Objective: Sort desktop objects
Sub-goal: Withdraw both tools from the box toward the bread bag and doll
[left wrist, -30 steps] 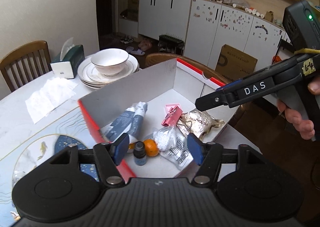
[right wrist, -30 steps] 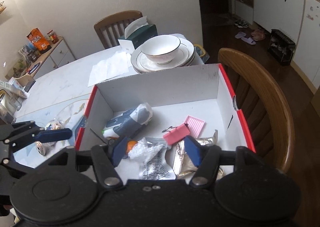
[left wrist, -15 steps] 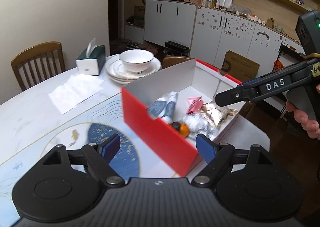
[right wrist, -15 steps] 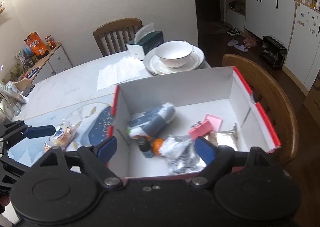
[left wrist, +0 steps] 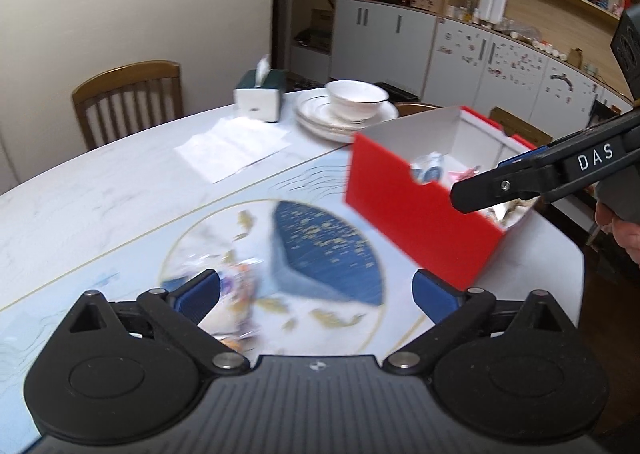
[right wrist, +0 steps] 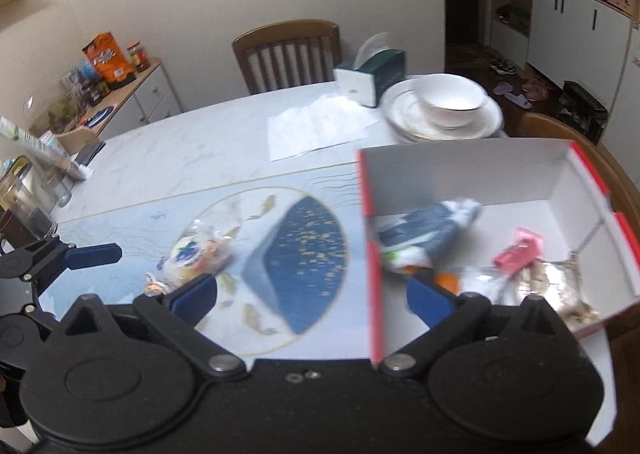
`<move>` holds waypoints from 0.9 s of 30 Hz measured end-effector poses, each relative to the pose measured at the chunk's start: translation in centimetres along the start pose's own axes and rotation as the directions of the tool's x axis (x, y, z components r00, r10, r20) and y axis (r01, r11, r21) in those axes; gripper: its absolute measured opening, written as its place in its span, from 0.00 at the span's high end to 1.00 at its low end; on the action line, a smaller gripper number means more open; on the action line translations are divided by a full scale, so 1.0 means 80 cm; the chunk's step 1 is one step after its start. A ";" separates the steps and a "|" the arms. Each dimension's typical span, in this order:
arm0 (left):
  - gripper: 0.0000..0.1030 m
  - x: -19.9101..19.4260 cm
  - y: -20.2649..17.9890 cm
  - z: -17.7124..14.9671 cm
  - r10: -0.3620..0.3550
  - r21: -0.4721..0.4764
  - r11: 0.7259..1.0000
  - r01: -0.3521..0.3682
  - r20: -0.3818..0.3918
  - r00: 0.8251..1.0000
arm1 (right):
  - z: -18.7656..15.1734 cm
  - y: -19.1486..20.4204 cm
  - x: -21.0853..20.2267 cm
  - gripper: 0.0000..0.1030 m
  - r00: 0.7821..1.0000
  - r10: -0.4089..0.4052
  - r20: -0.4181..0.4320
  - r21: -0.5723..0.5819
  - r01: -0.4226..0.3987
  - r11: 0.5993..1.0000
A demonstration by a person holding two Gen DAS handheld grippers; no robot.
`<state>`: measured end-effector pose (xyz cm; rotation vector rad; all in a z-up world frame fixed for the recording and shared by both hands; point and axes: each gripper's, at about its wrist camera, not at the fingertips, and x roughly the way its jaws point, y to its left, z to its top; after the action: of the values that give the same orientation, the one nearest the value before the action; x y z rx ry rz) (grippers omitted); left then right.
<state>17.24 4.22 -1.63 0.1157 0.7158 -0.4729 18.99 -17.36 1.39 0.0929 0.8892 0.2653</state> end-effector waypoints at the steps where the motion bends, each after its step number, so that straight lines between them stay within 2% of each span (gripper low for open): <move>1: 0.00 0.000 0.008 -0.004 0.010 -0.003 1.000 -0.010 -0.001 1.000 | 0.001 0.011 0.005 0.00 1.000 0.004 -0.005 -0.006 -0.004 1.000; 14: 0.00 0.013 0.079 -0.045 0.024 -0.085 0.996 -0.029 -0.059 0.998 | 0.024 0.107 0.091 0.00 0.997 0.040 -0.070 -0.010 -0.041 0.999; 20: 0.00 0.021 0.092 -0.056 0.060 -0.055 0.997 -0.062 -0.040 0.997 | 0.035 0.133 0.134 0.00 0.994 0.032 -0.106 -0.005 -0.032 0.999; 27: 0.00 0.045 0.102 -0.062 0.034 -0.055 0.998 -0.040 -0.102 0.994 | 0.040 0.151 0.178 0.01 0.986 0.006 -0.165 0.013 -0.004 1.000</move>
<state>20.31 11.41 -8.21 0.0995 0.8241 -0.4128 27.73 -1.85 -5.09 0.0853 1.0554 0.2750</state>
